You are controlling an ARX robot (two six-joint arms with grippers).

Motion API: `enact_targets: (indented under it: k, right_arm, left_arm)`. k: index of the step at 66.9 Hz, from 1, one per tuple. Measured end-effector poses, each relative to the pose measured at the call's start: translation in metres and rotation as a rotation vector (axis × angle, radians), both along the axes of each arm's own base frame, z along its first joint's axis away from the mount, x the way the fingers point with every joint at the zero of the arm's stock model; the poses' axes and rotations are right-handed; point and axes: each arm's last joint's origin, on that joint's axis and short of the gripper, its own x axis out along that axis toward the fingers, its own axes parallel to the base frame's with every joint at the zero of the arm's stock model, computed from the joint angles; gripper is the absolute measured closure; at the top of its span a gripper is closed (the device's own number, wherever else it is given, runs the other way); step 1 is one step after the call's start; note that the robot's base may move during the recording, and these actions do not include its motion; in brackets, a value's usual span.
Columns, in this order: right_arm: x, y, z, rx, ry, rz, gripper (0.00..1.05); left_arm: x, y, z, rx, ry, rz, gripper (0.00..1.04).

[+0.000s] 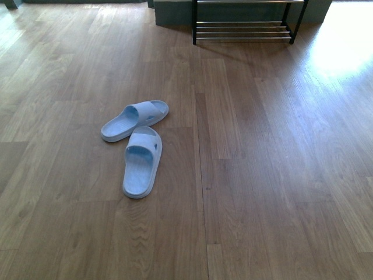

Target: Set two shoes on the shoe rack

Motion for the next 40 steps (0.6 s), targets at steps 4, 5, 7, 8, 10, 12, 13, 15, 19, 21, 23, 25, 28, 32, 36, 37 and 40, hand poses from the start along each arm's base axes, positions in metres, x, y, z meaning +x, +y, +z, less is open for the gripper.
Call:
enact_targets:
  k: [4, 5, 7, 8, 10, 12, 13, 15, 19, 21, 23, 25, 28, 32, 36, 37, 40]
  right_arm:
    - [0.0000, 0.0000, 0.0000, 0.000, 0.000, 0.000, 0.09]
    - [0.0000, 0.0000, 0.0000, 0.000, 0.000, 0.000, 0.09]
    - [0.0000, 0.0000, 0.0000, 0.000, 0.000, 0.000, 0.09]
    - [0.0000, 0.0000, 0.0000, 0.000, 0.000, 0.000, 0.09]
    - [0.0000, 0.0000, 0.0000, 0.000, 0.000, 0.000, 0.09]
    - [0.0000, 0.0000, 0.0001, 0.000, 0.000, 0.000, 0.09]
    - [0.0000, 0.0000, 0.0001, 0.000, 0.000, 0.000, 0.09]
    - [0.0000, 0.0000, 0.0000, 0.000, 0.000, 0.000, 0.09]
    - [0.0000, 0.0000, 0.0000, 0.000, 0.000, -0.001, 0.09]
    - [0.0000, 0.0000, 0.0000, 0.000, 0.000, 0.000, 0.09]
    - [0.0000, 0.0000, 0.0000, 0.000, 0.000, 0.000, 0.09]
    - [0.0000, 0.0000, 0.0000, 0.000, 0.000, 0.000, 0.09]
    - [0.0000, 0.0000, 0.0000, 0.000, 0.000, 0.000, 0.09]
    - [0.0000, 0.0000, 0.0000, 0.000, 0.000, 0.000, 0.09]
    - [0.0000, 0.0000, 0.0000, 0.000, 0.000, 0.000, 0.09]
    - [0.0000, 0.0000, 0.0000, 0.000, 0.000, 0.000, 0.09]
    - [0.0000, 0.0000, 0.0000, 0.000, 0.000, 0.000, 0.09]
  left_arm:
    - [0.0000, 0.0000, 0.0000, 0.000, 0.000, 0.000, 0.09]
    - [0.0000, 0.0000, 0.0000, 0.000, 0.000, 0.000, 0.09]
    - [0.0000, 0.0000, 0.0000, 0.000, 0.000, 0.000, 0.09]
    - [0.0000, 0.0000, 0.0000, 0.000, 0.000, 0.000, 0.09]
    - [0.0000, 0.0000, 0.0000, 0.000, 0.000, 0.000, 0.09]
    - [0.0000, 0.0000, 0.0000, 0.000, 0.000, 0.000, 0.09]
    - [0.0000, 0.0000, 0.0000, 0.000, 0.000, 0.000, 0.09]
    - [0.0000, 0.0000, 0.0000, 0.000, 0.000, 0.000, 0.09]
    - [0.0000, 0.0000, 0.0000, 0.000, 0.000, 0.000, 0.09]
    - [0.0000, 0.0000, 0.0000, 0.000, 0.000, 0.000, 0.09]
    - [0.0000, 0.0000, 0.0000, 0.000, 0.000, 0.000, 0.09]
    - [0.0000, 0.0000, 0.0000, 0.000, 0.000, 0.000, 0.09]
    - [0.0000, 0.0000, 0.0000, 0.000, 0.000, 0.000, 0.09]
    - [0.0000, 0.0000, 0.0000, 0.000, 0.000, 0.000, 0.09]
    - [0.0000, 0.0000, 0.0000, 0.000, 0.000, 0.000, 0.09]
    - [0.0000, 0.0000, 0.0000, 0.000, 0.000, 0.000, 0.09]
    - [0.0000, 0.0000, 0.0000, 0.000, 0.000, 0.000, 0.09]
